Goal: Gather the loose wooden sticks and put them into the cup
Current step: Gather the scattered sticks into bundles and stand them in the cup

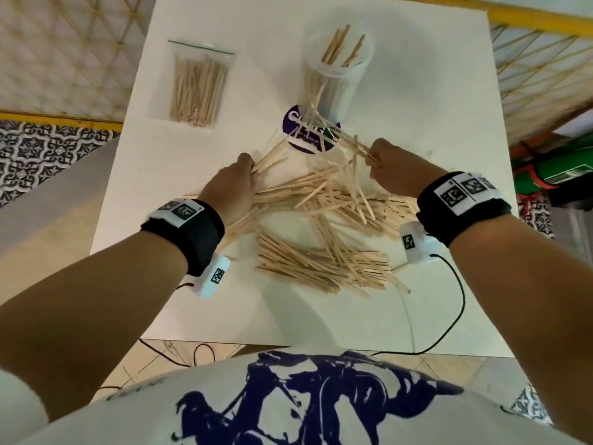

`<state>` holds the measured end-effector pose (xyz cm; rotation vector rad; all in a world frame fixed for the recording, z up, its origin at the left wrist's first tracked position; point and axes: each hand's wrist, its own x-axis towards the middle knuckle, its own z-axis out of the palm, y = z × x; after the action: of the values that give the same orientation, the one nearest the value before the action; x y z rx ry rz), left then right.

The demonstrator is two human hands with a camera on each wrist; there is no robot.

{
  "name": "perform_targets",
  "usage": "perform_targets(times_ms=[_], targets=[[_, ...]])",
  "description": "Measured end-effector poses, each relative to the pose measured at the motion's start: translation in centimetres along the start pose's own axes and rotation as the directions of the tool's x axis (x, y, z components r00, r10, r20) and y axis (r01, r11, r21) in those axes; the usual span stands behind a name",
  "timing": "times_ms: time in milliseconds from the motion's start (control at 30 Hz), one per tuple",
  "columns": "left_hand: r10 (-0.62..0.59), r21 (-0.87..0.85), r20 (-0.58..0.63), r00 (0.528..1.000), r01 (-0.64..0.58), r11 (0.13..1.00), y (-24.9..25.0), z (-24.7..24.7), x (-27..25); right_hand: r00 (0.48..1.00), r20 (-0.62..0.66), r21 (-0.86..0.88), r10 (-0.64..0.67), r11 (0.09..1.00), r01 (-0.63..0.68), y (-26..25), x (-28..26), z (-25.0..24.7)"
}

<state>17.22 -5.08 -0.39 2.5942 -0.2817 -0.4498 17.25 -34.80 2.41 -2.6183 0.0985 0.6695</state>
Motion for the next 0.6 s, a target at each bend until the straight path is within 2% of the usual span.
perform_targets(times_ms=[100,267,333,433,500,567,600], targets=[[-0.044,-0.176,-0.071,0.997,0.031,0.984,1.7,-0.3,-0.3,1.000,-0.023,0.226,-0.007,0.974,0.012,-1.8,-0.5,-0.3],[-0.088,-0.502,-0.084,0.993,0.034,0.864,5.4,1.1,1.2,0.977,-0.204,0.358,-0.058,0.925,0.129,-6.3,-1.4,0.4],[-0.040,-0.537,-0.108,0.993,-0.025,0.843,7.3,1.3,1.3,0.966,-0.258,0.460,-0.030,0.875,0.150,-8.1,-1.4,0.8],[0.172,-0.579,-0.161,0.972,-0.234,0.781,9.8,1.1,1.2,0.957,-0.289,0.564,0.022,0.812,0.152,-10.1,-1.3,1.4],[0.150,-0.675,-0.156,0.976,-0.216,0.705,10.2,0.6,1.4,0.938,-0.340,0.612,0.076,0.775,0.159,-10.8,-1.0,1.6],[0.115,-0.753,-0.144,0.983,-0.184,0.632,9.7,0.7,2.0,0.917,-0.379,0.606,0.121,0.782,0.147,-11.1,-0.5,1.7],[0.115,-0.746,-0.118,0.986,-0.164,0.645,9.5,0.8,2.1,0.910,-0.391,0.591,0.135,0.795,0.136,-11.1,-0.2,1.7]])
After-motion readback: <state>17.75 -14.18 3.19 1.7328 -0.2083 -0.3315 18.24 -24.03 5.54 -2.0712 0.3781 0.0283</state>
